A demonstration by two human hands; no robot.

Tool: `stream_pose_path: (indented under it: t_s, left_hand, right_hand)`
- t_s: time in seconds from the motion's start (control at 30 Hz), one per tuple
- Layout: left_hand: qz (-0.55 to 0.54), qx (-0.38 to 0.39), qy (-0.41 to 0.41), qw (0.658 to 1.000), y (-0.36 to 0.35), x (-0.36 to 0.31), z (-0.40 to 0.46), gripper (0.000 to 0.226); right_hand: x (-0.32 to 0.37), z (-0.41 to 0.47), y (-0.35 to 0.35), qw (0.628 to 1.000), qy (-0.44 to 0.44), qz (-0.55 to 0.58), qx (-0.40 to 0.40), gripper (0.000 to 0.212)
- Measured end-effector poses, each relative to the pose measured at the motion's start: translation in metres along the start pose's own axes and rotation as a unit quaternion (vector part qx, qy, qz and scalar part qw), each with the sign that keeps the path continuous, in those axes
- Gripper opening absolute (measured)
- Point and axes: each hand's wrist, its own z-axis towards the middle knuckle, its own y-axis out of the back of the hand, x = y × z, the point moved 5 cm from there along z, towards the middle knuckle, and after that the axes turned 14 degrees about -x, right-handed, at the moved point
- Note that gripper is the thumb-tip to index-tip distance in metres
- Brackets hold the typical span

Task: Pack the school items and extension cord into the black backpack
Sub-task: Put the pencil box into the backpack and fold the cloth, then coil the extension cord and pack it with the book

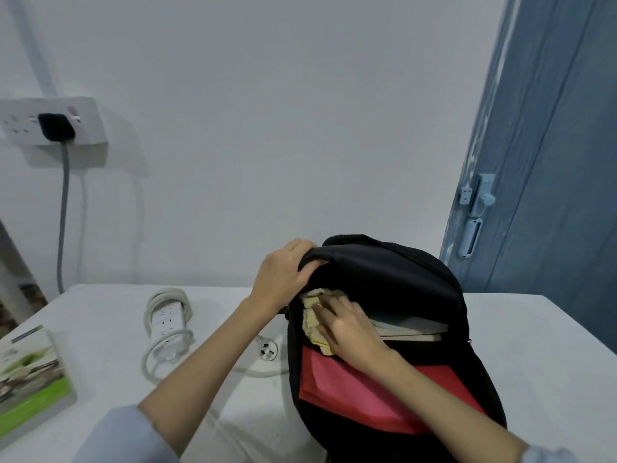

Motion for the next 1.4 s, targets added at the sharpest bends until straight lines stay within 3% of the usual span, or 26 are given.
stream_pose_path:
  t_s: [0.07, 0.17, 0.27, 0.37, 0.47, 0.53, 0.6, 0.63, 0.7, 0.73, 0.8, 0.87, 0.93, 1.0, 1.07, 1.17, 1.23, 1.3, 1.4]
  left_hand:
    - [-0.001, -0.001, -0.003, 1.000, 0.001, 0.001, 0.000, 0.040]
    - [-0.006, -0.002, -0.003, 1.000, 0.002, 0.000, -0.004, 0.039]
    - [-0.001, 0.014, 0.004, 1.000, 0.003, -0.001, -0.007, 0.041]
    - [0.008, 0.046, 0.034, 0.998, 0.004, 0.005, -0.008, 0.039]
    - [-0.022, 0.096, 0.090, 0.991, -0.001, 0.018, -0.013, 0.025]
    - [-0.103, 0.107, 0.149, 0.978, -0.001, 0.022, -0.018, 0.040]
    - [-0.199, 0.114, 0.247, 0.941, 0.002, 0.027, -0.028, 0.080]
    - [-0.231, 0.129, 0.295, 0.918, 0.003, 0.028, -0.036, 0.092]
    - [-0.240, 0.173, 0.316, 0.901, 0.006, 0.024, -0.053, 0.085]
    - [-0.227, 0.205, 0.300, 0.904, 0.009, 0.020, -0.064, 0.074]
    - [-0.210, 0.267, 0.260, 0.904, 0.015, 0.013, -0.087, 0.059]
    - [-0.208, 0.342, 0.232, 0.886, 0.022, 0.006, -0.116, 0.053]
    - [-0.219, 0.392, 0.227, 0.864, 0.033, 0.006, -0.141, 0.048]
    - [-0.243, 0.358, 0.266, 0.861, 0.056, 0.016, -0.155, 0.033]
    - [-0.241, 0.254, 0.327, 0.878, 0.089, 0.038, -0.160, 0.017]
    - [-0.145, 0.065, 0.370, 0.915, 0.161, 0.088, -0.170, 0.018]
    - [-0.065, -0.035, 0.393, 0.917, 0.215, 0.124, -0.185, 0.016]
    - [0.016, -0.118, 0.432, 0.894, 0.264, 0.160, -0.208, 0.009]
    - [0.231, -0.187, 0.479, 0.826, 0.336, 0.203, -0.247, 0.020]
  right_hand:
    - [-0.001, -0.001, -0.013, 0.999, -0.022, 0.003, 0.034, 0.050]
    - [-0.012, 0.001, -0.030, 0.979, -0.134, 0.044, 0.144, 0.046]
    - [-0.019, 0.009, -0.037, 0.954, -0.204, 0.084, 0.201, 0.051]
    - [-0.019, 0.011, -0.036, 0.945, -0.212, 0.102, 0.228, 0.053]
    - [-0.008, 0.002, -0.012, 0.967, -0.159, 0.039, 0.197, 0.046]
    - [0.005, -0.007, 0.015, 0.987, -0.116, 0.022, 0.108, 0.034]
    - [0.018, -0.016, 0.057, 0.990, -0.102, 0.063, -0.080, 0.023]
    - [0.024, -0.020, 0.083, 0.973, -0.099, 0.081, -0.191, 0.020]
    - [0.028, -0.029, 0.123, 0.917, -0.090, 0.078, -0.380, 0.017]
    - [0.031, -0.031, 0.134, 0.904, -0.102, 0.059, -0.410, 0.018]
    - [0.026, -0.023, 0.133, 0.927, -0.166, 0.014, -0.337, 0.029]
    - [0.016, -0.025, 0.100, 0.961, -0.248, 0.003, -0.123, 0.043]
    - [0.017, -0.047, 0.059, 0.950, -0.297, 0.031, 0.091, 0.060]
    - [0.027, -0.076, 0.022, 0.945, -0.276, -0.001, 0.174, 0.079]
    - [0.036, -0.096, 0.005, 0.952, -0.251, -0.057, 0.168, 0.091]
    - [0.047, -0.094, 0.009, 0.943, -0.283, -0.063, 0.164, 0.076]
    - [0.069, -0.071, 0.020, 0.943, -0.307, -0.022, 0.126, 0.065]
    - [0.105, -0.048, 0.023, 0.954, -0.294, 0.031, 0.050, 0.053]
    - [0.192, -0.016, 0.005, 0.976, -0.164, 0.117, -0.079, 0.034]
